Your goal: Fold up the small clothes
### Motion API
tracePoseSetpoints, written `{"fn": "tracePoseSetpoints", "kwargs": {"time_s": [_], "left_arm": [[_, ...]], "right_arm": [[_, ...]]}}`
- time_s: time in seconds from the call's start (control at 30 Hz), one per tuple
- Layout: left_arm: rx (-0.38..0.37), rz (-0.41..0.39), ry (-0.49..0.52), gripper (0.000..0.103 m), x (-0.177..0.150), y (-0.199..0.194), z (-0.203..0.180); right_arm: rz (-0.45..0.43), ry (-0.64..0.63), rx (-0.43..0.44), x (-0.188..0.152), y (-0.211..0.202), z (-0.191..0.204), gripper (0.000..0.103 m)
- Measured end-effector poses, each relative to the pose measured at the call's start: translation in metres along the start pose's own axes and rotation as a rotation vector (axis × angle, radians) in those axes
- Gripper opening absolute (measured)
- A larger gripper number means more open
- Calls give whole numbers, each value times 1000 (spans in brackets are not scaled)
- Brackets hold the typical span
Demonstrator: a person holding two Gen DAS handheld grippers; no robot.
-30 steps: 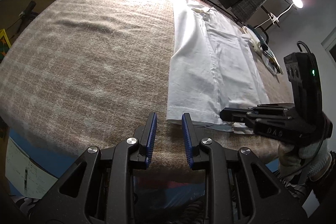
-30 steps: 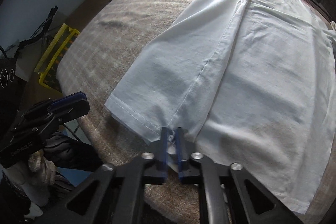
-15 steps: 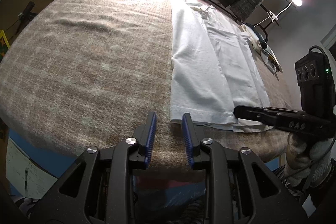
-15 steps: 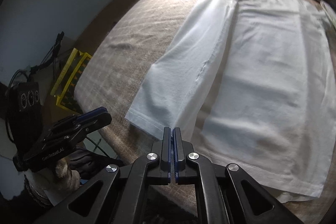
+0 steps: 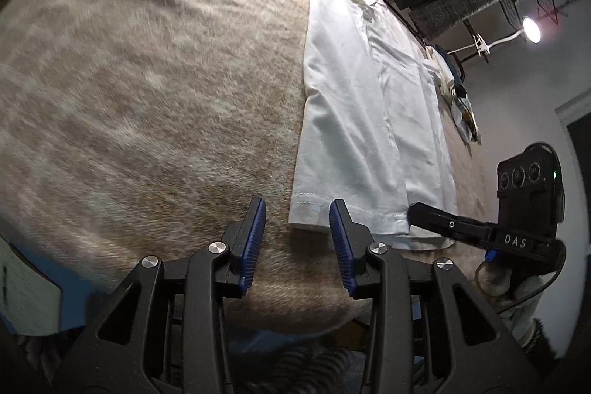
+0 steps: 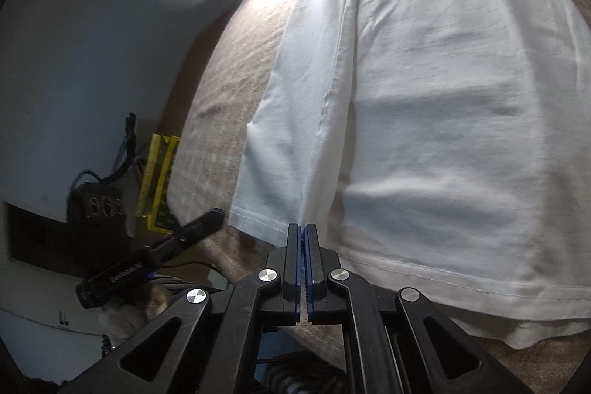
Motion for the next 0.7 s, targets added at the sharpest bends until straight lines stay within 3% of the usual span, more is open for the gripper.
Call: {"fn": "tracePoseSetpoints", "kwargs": {"time_s": [0.03,0.07,0.1,0.23,0.33,0.4,0.47,0.53,0.6,0.7], "left_arm": [[-10,2,-13,28,1,2,0],[-17,6,-23,5,2,5,1],[-29,21,-28,2,2,8,0],[-33,-32,-25,2,2,-10,-4],[20,-106,24,0,2,-32,-6],[74,-100,38,0,1,-26,-2],[82,-52,24,0,-4,-13,4],[85,-24,35,0,-10,-5,4],[109,-43,75,0,-12,-8,0],[157,-104,131,0,-9,-20,-8]], "right_arm": [[1,2,2,0,1,-1,0],[2,4,5,0,2,-2,0],[4,8,10,0,4,-3,0],[-3,62,59,0,0,-8,0],[-58,69,153,-1,-24,3,0],[-82,42,131,-2,-30,4,0],[-59,44,37,-5,-23,-9,0],[-31,62,-3,-9,-14,-18,0],[-17,57,-20,-12,-8,-20,0],[5,25,-57,-10,-5,-15,11]]}}
Point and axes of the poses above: each gripper's, at about its wrist camera, not at the fingertips, and y roughly the way its jaws point, z to its left, x to its top, the point moved 5 cm from there along y, roughly the way its jaws point, and after that the axes turned 8 degrees about x, right-handed, at the moved point
